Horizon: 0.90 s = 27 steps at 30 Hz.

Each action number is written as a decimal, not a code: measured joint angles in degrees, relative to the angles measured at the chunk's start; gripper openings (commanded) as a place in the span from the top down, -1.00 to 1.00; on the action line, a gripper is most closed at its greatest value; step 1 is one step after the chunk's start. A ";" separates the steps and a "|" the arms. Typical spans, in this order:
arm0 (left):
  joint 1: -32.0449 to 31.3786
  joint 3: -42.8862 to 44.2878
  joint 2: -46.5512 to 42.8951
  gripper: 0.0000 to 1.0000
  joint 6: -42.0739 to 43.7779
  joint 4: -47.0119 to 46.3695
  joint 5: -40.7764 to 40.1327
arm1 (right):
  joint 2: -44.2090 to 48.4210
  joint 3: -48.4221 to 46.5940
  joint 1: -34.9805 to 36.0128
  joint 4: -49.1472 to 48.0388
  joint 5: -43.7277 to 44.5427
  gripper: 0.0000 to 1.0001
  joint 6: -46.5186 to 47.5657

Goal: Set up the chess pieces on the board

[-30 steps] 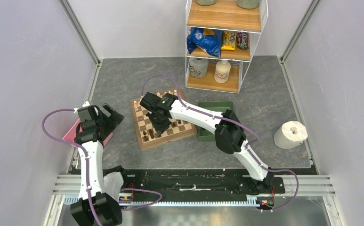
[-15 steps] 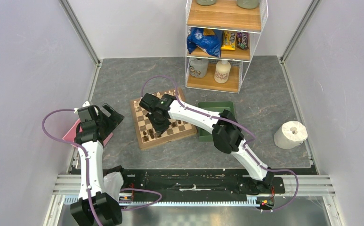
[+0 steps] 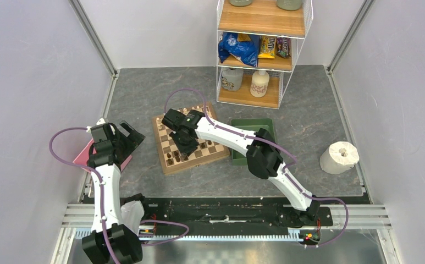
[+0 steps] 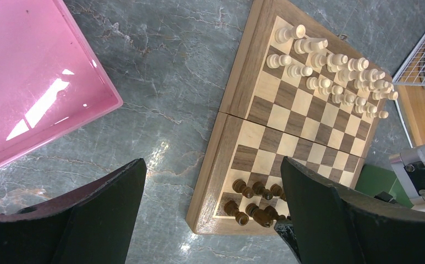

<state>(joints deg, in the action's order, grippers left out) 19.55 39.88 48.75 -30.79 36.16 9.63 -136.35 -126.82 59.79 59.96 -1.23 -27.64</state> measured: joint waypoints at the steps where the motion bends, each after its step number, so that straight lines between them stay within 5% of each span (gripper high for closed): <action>1: 0.00 0.00 0.00 -0.98 0.00 0.00 0.00 | -0.07 -0.04 0.00 -0.02 0.00 0.37 0.00; 9: 0.00 0.00 0.02 -0.98 0.00 0.02 0.02 | -0.35 -0.24 0.00 -0.07 -0.02 0.49 -0.02; 27: 0.00 0.00 0.37 -0.98 0.00 0.11 0.02 | -0.44 -0.72 0.00 -0.35 -0.07 0.37 -0.04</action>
<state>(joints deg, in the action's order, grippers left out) 19.55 39.88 49.12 -30.79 36.27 9.65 -136.79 -127.55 59.79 59.61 -1.30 -27.68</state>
